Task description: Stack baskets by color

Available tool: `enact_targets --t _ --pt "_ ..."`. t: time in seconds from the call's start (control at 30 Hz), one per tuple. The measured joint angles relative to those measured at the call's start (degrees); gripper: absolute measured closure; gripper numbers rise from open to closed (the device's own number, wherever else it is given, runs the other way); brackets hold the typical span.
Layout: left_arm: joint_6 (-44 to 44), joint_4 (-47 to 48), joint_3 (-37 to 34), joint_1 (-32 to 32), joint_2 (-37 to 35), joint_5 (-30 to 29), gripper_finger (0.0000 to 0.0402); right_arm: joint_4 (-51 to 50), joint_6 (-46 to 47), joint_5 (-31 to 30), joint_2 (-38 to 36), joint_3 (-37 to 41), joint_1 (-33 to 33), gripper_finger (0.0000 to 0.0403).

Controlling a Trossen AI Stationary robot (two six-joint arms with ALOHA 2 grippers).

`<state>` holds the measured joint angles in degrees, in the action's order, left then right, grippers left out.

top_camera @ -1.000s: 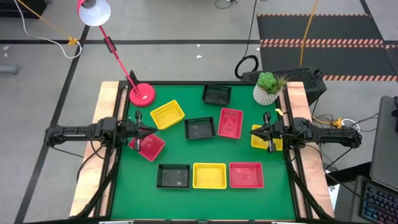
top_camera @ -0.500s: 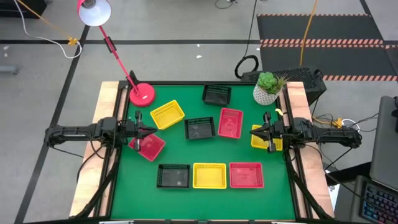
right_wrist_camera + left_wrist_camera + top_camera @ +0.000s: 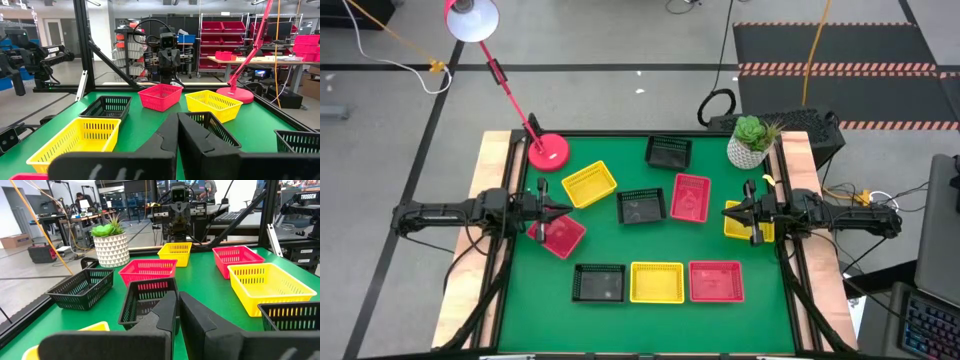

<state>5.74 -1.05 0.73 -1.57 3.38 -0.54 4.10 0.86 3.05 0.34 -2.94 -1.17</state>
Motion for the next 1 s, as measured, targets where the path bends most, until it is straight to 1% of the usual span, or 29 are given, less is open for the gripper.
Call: enact_targets --t 1.0 --pt "0.00 0.00 -0.01 0.01 -0.01 0.00 0.0376 1.71 -0.02 0.01 0.00 -0.01 0.01 0.0403"
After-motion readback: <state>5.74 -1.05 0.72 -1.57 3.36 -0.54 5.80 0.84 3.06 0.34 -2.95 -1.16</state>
